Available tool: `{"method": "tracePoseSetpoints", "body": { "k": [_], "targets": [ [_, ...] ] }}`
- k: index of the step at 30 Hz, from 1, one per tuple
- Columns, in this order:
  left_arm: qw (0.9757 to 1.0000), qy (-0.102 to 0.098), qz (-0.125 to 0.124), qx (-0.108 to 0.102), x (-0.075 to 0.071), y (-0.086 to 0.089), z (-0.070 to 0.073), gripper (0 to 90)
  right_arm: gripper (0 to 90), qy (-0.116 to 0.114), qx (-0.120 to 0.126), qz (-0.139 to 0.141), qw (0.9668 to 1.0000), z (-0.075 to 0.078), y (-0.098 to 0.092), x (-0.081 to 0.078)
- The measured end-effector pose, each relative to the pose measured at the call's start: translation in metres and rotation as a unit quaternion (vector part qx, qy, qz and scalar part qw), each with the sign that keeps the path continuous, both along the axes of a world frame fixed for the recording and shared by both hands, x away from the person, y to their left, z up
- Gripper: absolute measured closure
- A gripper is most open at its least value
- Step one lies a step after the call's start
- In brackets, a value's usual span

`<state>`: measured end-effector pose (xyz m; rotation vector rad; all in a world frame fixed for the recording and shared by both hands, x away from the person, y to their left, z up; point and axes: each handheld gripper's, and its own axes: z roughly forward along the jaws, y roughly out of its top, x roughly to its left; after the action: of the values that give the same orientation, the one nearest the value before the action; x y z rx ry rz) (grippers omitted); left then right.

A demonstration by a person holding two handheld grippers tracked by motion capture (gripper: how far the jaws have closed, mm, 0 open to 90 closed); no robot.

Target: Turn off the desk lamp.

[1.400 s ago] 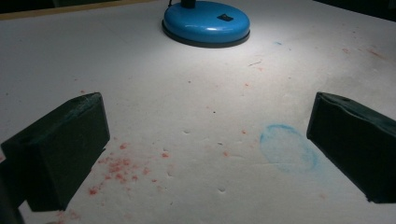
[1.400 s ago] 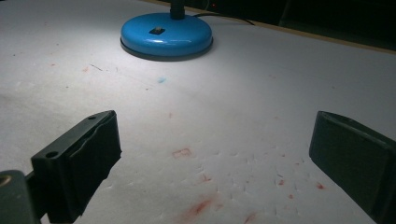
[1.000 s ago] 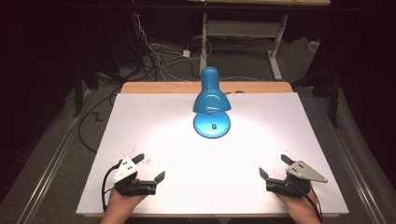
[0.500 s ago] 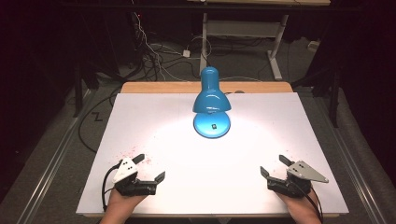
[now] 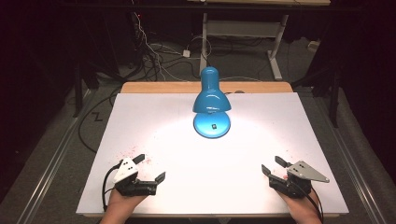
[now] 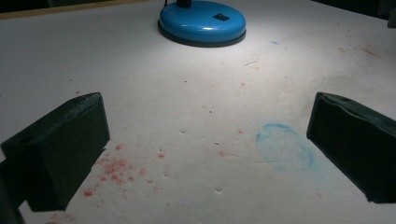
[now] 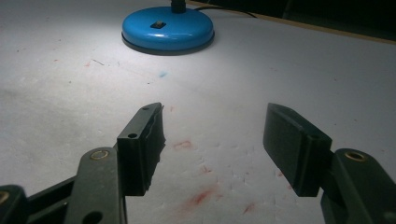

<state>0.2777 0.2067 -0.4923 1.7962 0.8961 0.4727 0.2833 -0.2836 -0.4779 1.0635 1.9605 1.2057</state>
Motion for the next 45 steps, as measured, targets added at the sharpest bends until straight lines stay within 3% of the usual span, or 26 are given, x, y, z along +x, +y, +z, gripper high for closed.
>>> {"method": "tracePoseSetpoints", "body": {
  "k": [14, 30, 45],
  "targets": [
    [1.0000, 0.003, -0.004, 0.002, 0.000, -0.002, -0.001, 0.0, 68.6, 0.008, 0.002, 0.000, 1.0000, 0.002, 0.000, 0.000],
    [1.0000, 0.003, -0.005, 0.001, 0.001, -0.002, -0.002, 0.0, 90.0, 0.011, -0.001, 0.018, 0.9998, 0.003, 0.001, 0.000],
    [1.0000, -0.001, -0.004, 0.000, 0.000, -0.001, 0.000, 0.0, 90.0, 0.014, 0.005, 0.039, 0.9991, 0.005, 0.015, 0.004]
  ]
}}
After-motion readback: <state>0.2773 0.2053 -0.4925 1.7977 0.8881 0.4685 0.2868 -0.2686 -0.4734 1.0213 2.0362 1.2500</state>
